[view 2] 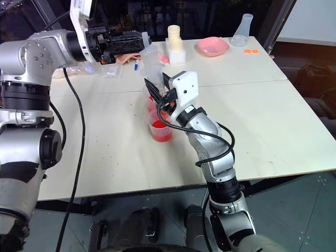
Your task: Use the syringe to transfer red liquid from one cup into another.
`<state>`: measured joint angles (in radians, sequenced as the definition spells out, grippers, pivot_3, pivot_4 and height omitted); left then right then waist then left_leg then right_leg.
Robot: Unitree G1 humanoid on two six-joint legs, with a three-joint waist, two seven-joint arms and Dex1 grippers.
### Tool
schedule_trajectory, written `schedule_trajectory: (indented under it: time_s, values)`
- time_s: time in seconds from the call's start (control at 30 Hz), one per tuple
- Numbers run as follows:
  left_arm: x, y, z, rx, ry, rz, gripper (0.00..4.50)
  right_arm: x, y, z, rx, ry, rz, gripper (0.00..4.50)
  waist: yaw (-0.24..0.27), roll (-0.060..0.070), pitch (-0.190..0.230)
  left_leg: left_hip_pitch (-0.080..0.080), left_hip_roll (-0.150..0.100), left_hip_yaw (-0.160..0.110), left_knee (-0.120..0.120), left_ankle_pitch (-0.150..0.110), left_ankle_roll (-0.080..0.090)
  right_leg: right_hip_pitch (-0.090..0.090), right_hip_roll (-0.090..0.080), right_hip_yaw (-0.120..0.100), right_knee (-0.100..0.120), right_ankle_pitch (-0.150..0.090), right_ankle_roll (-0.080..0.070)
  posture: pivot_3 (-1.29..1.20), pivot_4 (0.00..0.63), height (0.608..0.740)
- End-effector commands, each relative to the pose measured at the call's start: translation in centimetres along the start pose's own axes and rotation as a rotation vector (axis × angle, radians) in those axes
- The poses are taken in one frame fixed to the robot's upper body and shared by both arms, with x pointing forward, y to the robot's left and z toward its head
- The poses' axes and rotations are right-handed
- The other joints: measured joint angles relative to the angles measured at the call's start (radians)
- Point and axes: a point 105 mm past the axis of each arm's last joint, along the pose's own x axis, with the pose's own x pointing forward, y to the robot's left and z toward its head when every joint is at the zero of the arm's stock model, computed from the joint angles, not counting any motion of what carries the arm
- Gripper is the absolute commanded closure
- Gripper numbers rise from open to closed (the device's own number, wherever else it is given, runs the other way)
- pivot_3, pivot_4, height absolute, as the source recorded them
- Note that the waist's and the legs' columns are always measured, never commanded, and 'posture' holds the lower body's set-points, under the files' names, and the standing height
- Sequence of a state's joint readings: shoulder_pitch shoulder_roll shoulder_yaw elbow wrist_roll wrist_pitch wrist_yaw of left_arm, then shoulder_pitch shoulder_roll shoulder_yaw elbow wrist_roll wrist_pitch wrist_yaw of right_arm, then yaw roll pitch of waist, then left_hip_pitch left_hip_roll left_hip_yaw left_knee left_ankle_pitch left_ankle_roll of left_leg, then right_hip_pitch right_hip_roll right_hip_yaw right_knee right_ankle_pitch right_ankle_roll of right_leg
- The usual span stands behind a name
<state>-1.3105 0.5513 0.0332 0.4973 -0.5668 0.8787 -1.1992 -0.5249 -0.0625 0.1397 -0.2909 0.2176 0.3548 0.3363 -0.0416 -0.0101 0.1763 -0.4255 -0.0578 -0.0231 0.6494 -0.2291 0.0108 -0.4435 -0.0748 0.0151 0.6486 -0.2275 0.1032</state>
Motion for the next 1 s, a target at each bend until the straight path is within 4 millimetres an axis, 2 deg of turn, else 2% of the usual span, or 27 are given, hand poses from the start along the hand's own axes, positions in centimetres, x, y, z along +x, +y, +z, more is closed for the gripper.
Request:
schedule_trajectory:
  time_s: [0.03,0.2,0.47,1.0]
  values:
    - [0.8,-0.6,1.1,0.058,0.006,-0.033,2.31,0.3,0.7,2.1,-0.031,-0.084,0.032,3.13,0.000,0.000,0.000,0.000,0.000,0.000,0.000,0.000,0.000,0.000,0.000,0.000,0.000,0.000,0.000,0.00,0.150,0.740]
    - [1.1,-0.5,0.9,0.059,0.014,-0.046,2.31,0.3,0.7,2.1,-0.033,-0.083,0.033,3.13,0.000,0.000,0.000,0.000,0.000,0.000,0.000,0.000,0.000,0.000,0.000,0.000,0.000,0.000,0.000,0.00,0.150,0.740]
    - [1.4,-0.7,0.8,0.051,0.015,-0.073,4.49,0.2,0.7,2.1,-0.034,-0.082,0.033,3.13,-0.001,0.000,0.000,0.000,0.000,0.000,0.000,0.000,0.000,0.000,0.000,0.000,0.000,0.000,0.000,0.00,0.150,0.740]
    - [1.4,-1.2,-0.1,0.050,0.062,-0.106,4.49,0.5,1.0,2.8,-0.002,-0.110,0.047,3.13,-0.001,0.000,0.000,0.000,0.000,0.000,0.000,0.000,0.000,0.000,0.000,0.000,0.000,0.000,0.000,0.00,0.150,0.740]
